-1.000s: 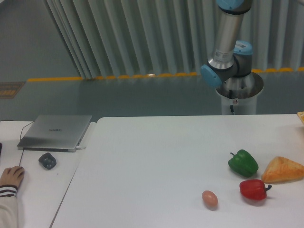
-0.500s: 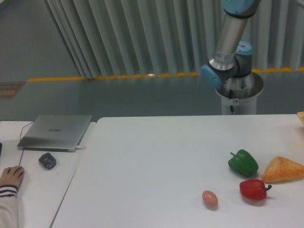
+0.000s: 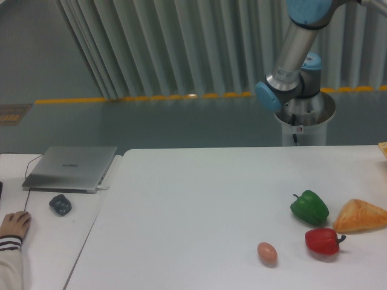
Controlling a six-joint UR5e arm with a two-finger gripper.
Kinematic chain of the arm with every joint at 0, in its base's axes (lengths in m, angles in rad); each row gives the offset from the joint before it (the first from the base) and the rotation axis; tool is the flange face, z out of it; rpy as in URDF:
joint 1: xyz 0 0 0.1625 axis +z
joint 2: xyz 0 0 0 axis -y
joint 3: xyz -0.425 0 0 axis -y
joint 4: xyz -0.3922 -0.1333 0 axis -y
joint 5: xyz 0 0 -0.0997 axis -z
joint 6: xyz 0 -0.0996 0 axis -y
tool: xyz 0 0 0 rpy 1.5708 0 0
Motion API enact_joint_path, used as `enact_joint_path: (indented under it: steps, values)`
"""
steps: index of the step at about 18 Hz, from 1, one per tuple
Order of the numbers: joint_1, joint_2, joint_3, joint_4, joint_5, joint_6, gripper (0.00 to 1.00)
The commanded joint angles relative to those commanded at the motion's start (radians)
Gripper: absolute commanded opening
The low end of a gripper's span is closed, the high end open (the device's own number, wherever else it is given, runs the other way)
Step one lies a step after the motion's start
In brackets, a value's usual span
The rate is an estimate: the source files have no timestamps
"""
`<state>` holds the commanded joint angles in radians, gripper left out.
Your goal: Place the yellow pepper on the table
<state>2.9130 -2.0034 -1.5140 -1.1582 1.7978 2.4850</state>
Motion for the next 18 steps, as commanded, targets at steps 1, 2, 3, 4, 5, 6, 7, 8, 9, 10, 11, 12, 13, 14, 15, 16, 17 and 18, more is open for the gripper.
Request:
enact_joint_path:
  steps: [1,2,3,4,5,6,7,8,9,10,11,12,13,14,15,16,17,18]
  values:
    - [0.0,-0.002,0.0,0.005,0.0,0.0,1.0]
    - [0.0,-0.002,0.0,0.006,0.0,0.0,1.0]
    - [0.0,-0.003,0.0,0.008,0.0,0.0,1.0]
    - [0.0,-0.006,0.0,0.009,0.0,0.0,1.0]
    - [0.0,-0.009,0.0,0.012,0.0,0.0,1.0]
    - [0.0,-0.014,-0.002,0.017,0.0,-0.002,1.0]
    - [0.0,-0.02,-0.003,0.021,0.0,-0.002,1.0]
    - [0.002,-0.025,-0.003,0.025,0.0,-0.002,1.0]
    - [0.002,-0.031,-0.003,0.026,0.0,-0.002,1.0]
    - [0.003,-0.034,-0.003,0.028,0.002,-0.002,1.0]
    - [0.005,-0.035,-0.003,0.031,0.002,-0.002,1.0]
    - [0.005,-0.041,-0.003,0.031,0.003,-0.002,1.0]
    - [0.005,-0.044,-0.003,0.032,0.008,-0.003,1.0]
    - [0.005,-0.046,-0.003,0.032,0.012,-0.005,1.0]
    - [0.006,-0.051,-0.003,0.034,0.012,-0.003,1.0]
    - [0.009,-0.052,-0.003,0.034,0.012,-0.003,1.0]
    - [0.015,-0.054,-0.005,0.034,0.012,-0.005,0.96]
    - [0.017,-0.054,-0.003,0.032,0.011,0.0,0.77]
